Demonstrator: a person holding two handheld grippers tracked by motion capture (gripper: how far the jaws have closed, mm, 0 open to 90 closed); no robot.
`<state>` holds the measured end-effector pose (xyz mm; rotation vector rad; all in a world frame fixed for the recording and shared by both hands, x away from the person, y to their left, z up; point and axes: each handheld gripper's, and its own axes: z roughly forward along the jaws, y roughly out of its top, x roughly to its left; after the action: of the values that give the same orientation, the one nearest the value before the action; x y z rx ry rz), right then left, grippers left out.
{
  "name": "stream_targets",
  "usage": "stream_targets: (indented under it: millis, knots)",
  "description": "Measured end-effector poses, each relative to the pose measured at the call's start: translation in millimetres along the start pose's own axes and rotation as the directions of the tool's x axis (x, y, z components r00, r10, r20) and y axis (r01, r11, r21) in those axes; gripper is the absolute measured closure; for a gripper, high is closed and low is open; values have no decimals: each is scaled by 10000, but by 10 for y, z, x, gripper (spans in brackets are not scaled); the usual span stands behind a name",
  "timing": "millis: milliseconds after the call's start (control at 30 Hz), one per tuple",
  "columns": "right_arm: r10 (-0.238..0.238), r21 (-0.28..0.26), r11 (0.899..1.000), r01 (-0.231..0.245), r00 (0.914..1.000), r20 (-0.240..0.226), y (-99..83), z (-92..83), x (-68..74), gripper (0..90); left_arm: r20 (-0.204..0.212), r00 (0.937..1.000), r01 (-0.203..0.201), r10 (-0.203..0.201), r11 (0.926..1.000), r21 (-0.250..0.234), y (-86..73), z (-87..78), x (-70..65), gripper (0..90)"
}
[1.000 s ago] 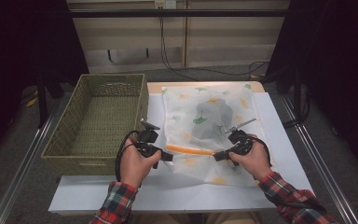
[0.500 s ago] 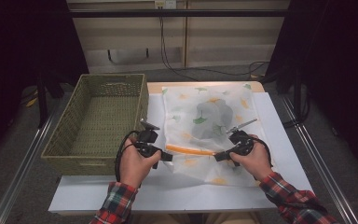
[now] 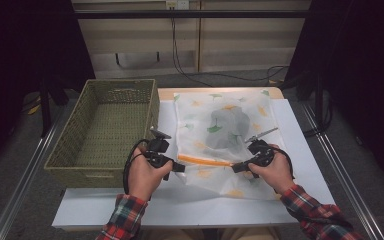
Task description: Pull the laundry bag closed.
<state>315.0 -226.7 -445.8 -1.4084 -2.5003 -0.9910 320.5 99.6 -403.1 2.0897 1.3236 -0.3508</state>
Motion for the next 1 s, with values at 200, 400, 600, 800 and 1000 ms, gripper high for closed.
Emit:
stream_targets:
  millis: [200, 400, 600, 800, 1000]
  knots:
    - [66, -51, 10000, -66, 10000, 24, -9, -3, -3, 900, -8, 10000, 74, -74, 10000, -22, -5, -2, -5, 887]
    - [186, 20, 9998, -186, 9998, 49, -27, -17, -52, 900, -45, 10000, 44, -44, 10000, -23, -15, -15, 2, 887]
    - [140, 30, 9999, -140, 9999, 78, -24, -15, -49, 900, -43, 10000, 17, -17, 10000, 28, -14, -24, 8, 887]
    - [197, 45, 9998, -198, 9998, 65, -39, -24, -50, 900, -84, 10000, 8, -8, 10000, 4, -14, -26, 5, 887]
    - [241, 52, 9997, -241, 9997, 14, -50, -47, -65, 900, -92, 9998, 179, -180, 9997, -140, -14, -22, -8, 887]
